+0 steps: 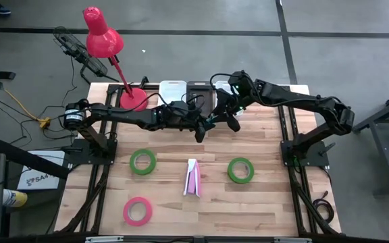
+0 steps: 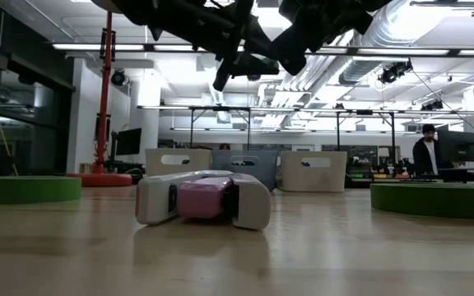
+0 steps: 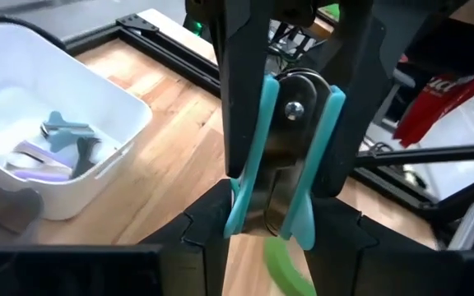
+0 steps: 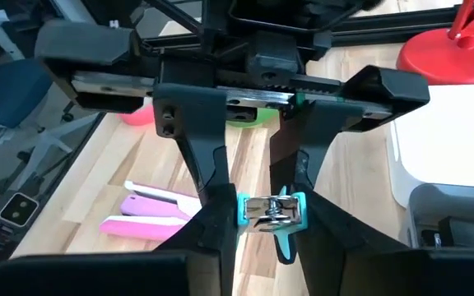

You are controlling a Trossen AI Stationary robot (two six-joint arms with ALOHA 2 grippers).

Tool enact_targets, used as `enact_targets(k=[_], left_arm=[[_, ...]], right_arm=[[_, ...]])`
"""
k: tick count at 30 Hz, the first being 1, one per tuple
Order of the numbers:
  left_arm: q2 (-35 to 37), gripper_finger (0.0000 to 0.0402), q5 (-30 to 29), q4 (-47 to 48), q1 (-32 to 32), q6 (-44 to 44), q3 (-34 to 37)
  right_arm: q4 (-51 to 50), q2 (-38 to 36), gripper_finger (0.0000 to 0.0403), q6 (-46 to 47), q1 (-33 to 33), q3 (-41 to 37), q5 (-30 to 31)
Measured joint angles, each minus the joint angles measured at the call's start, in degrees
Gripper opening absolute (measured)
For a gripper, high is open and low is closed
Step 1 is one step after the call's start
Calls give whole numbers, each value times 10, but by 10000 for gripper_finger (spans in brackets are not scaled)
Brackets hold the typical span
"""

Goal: Pick and place Stapler, Stapler remover, tape
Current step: Put the light blue staple into the right white bin

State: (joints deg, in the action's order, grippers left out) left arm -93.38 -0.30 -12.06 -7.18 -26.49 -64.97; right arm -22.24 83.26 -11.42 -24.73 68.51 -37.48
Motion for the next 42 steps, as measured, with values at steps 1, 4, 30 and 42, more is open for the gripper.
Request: enact_targets(k=[1, 4, 30, 42], left_arm=[[0, 125, 0, 0, 0, 9, 0], [0, 126, -4, 5, -6, 19, 0], [98, 237, 146, 237, -112, 60, 1], [253, 236, 73, 381, -150, 140, 0]], right_arm=[[0, 0, 85, 2, 0, 0, 2], [0, 0, 85, 3, 0, 0, 14], [-49, 0, 85, 56, -66, 0, 145], [-89, 36, 85, 125, -153, 0, 245]])
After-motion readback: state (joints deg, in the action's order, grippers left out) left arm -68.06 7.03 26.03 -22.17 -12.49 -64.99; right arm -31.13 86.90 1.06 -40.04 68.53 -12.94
